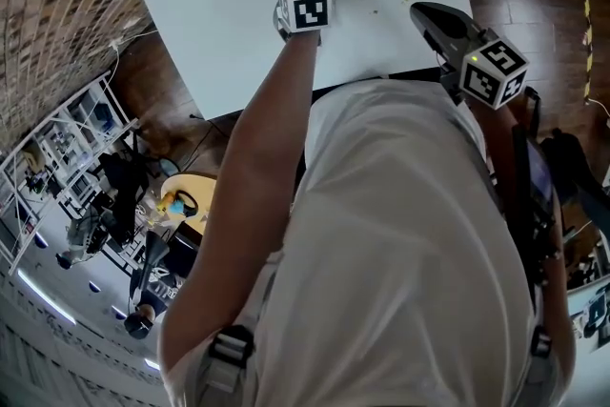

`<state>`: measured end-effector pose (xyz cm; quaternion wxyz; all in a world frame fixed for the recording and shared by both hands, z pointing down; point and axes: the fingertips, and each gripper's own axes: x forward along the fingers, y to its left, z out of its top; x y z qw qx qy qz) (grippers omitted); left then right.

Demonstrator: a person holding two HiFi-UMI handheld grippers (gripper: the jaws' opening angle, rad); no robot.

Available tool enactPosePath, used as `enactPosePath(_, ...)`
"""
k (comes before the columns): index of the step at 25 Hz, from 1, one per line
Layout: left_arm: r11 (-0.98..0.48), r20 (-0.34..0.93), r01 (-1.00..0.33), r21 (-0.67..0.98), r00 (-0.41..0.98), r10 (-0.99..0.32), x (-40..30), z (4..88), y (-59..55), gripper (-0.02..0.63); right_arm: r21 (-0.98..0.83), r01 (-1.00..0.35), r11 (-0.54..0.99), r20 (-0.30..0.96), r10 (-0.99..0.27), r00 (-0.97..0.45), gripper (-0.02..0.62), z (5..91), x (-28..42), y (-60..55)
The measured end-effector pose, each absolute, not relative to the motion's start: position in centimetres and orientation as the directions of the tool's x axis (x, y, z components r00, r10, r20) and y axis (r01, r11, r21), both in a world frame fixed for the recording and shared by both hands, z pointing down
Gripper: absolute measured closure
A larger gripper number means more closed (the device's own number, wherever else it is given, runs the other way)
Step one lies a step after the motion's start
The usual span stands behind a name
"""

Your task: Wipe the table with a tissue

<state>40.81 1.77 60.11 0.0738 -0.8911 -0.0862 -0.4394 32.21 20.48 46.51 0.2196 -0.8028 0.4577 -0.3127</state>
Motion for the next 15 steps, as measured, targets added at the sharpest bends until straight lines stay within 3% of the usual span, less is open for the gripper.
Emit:
enactPosePath(5,-0.926,0.828,0.374,0.043,0.506,0.242,41.4,60.2,4.4,0.583,-0.633,-0.599,-0.491,0.319,-0.87,0.376,0.588,46.7,31.7,20.6)
enactPosePath(7,-0.899,0.82,0.408,0.159,0.453,0.35,41.3,59.7,6.3,0.581,-0.63,-0.599,-0.494,0.324,-0.869,0.375,0.588,46.8,31.7,20.8)
enactPosePath(10,-0.843,0.785,0.428,0.327,0.375,0.494,39.2,59.0,8.3,0.58,-0.627,-0.606,-0.49,0.322,-0.871,0.371,0.588,46.5,31.7,20.6)
enactPosePath(15,-0.754,0.671,0.425,0.5,0.36,0.648,33.6,56.3,9.2,0.58,-0.637,-0.615,-0.466,0.304,-0.884,0.356,0.588,45.8,31.4,19.0)
